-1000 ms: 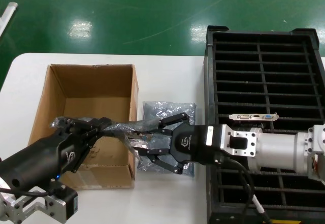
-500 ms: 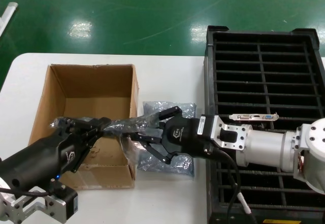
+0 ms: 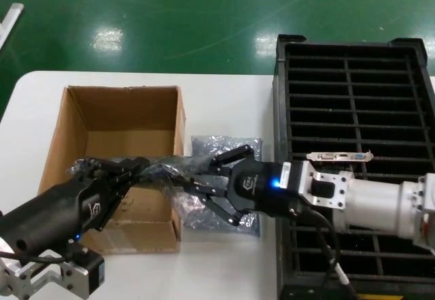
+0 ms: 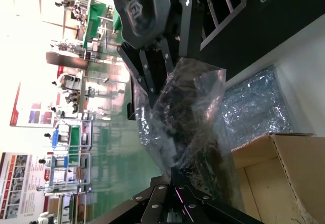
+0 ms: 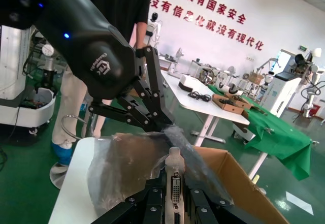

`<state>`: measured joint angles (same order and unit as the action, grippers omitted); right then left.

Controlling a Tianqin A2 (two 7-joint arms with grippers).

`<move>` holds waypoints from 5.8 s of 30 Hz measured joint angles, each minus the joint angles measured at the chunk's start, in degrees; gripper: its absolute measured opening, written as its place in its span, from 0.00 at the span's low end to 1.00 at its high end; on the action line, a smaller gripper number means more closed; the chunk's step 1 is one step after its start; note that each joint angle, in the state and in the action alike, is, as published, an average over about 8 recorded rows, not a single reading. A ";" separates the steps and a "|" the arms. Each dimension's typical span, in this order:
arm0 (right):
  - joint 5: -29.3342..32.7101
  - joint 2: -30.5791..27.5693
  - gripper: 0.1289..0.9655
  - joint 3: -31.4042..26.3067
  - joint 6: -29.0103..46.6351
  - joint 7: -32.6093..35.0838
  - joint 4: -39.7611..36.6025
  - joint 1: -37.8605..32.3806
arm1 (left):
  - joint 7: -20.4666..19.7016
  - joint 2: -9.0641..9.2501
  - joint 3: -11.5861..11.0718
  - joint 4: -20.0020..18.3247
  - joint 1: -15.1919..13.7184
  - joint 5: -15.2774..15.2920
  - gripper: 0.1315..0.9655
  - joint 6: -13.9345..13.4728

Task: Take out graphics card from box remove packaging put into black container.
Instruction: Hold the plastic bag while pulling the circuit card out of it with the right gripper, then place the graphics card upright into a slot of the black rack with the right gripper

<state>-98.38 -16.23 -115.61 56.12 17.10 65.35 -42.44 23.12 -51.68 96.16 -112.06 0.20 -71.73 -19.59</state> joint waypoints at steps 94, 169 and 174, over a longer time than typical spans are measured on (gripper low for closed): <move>23.79 -31.74 0.07 -1.27 21.52 -42.07 30.73 -14.39 | 0.00 0.00 0.00 0.00 0.00 0.00 0.01 0.00; 31.96 -25.55 0.07 -6.53 29.78 -44.26 30.27 -14.55 | 0.00 0.00 0.00 0.00 0.00 0.00 0.01 0.00; 32.89 -24.00 0.07 -7.33 29.12 -43.18 28.74 -14.53 | 0.00 0.00 0.00 0.00 0.00 0.00 0.01 0.00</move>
<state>-65.49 -40.23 -122.94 85.24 -26.08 94.09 -56.96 23.13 -51.68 96.16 -112.06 0.20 -71.73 -19.59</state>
